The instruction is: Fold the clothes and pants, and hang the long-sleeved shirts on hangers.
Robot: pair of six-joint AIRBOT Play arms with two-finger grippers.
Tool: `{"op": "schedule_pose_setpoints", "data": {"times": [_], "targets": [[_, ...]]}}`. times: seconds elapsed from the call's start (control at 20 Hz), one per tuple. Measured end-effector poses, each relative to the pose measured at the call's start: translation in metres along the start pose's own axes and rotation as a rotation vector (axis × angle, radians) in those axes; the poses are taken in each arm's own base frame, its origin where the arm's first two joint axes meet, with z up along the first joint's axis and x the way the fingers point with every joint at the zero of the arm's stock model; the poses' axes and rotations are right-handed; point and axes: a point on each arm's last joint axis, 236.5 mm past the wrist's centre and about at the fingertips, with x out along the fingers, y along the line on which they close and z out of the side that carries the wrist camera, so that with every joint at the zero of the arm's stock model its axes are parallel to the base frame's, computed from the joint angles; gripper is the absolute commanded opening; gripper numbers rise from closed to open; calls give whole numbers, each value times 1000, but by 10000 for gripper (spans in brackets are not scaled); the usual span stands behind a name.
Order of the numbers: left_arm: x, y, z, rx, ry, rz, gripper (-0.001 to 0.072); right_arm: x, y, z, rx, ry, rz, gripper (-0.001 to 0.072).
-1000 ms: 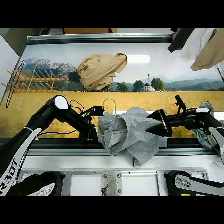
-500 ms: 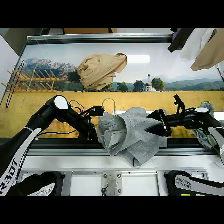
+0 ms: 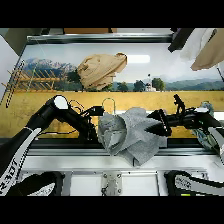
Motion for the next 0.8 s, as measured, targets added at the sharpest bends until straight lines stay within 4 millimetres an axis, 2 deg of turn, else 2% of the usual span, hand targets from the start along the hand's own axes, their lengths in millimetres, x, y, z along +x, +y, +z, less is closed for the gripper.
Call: {"op": "schedule_pose_setpoints", "data": {"times": [0.05,0.1,0.8], "targets": [[0,0,0,0,0,0,15,0,0,0,0,0,0,110],[0,1,1,-1,-4,4,15,0,1,0,0,-1,4,21],[0,0,0,-1,1,-1,17,0,-1,-1,-7,4,-3,19]]}}
